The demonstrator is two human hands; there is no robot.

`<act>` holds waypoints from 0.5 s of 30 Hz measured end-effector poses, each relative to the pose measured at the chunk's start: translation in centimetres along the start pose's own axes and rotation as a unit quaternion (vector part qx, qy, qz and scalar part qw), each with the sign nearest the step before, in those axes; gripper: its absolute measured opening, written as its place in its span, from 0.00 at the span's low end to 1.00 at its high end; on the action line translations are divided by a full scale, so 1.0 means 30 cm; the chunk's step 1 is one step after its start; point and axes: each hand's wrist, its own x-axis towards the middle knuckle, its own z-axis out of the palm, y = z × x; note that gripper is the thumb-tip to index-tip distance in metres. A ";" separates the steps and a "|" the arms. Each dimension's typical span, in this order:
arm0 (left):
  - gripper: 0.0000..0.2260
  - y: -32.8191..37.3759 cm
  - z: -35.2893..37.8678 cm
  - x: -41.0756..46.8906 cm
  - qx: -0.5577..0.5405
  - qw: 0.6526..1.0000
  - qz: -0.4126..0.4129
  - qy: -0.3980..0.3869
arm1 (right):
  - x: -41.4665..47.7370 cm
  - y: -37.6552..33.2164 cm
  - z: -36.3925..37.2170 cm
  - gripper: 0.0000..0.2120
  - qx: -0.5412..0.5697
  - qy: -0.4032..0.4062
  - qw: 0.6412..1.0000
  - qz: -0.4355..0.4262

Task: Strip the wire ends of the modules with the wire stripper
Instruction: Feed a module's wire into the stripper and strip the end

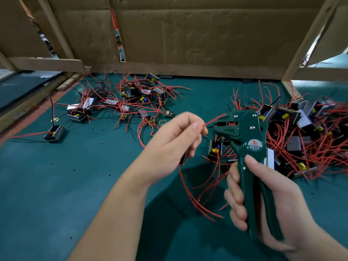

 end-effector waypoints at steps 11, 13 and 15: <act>0.06 -0.010 -0.014 0.015 0.064 0.987 0.022 0.146 | 0.021 -0.036 -0.129 0.40 0.242 0.009 0.970 0.020; 0.06 -0.010 -0.016 0.016 0.063 0.982 0.037 0.173 | 0.006 -0.029 -0.117 0.33 0.201 -0.006 0.979 0.029; 0.06 -0.010 -0.016 0.017 0.054 0.979 0.049 0.189 | 0.000 -0.034 -0.091 0.24 0.121 -0.018 0.992 -0.013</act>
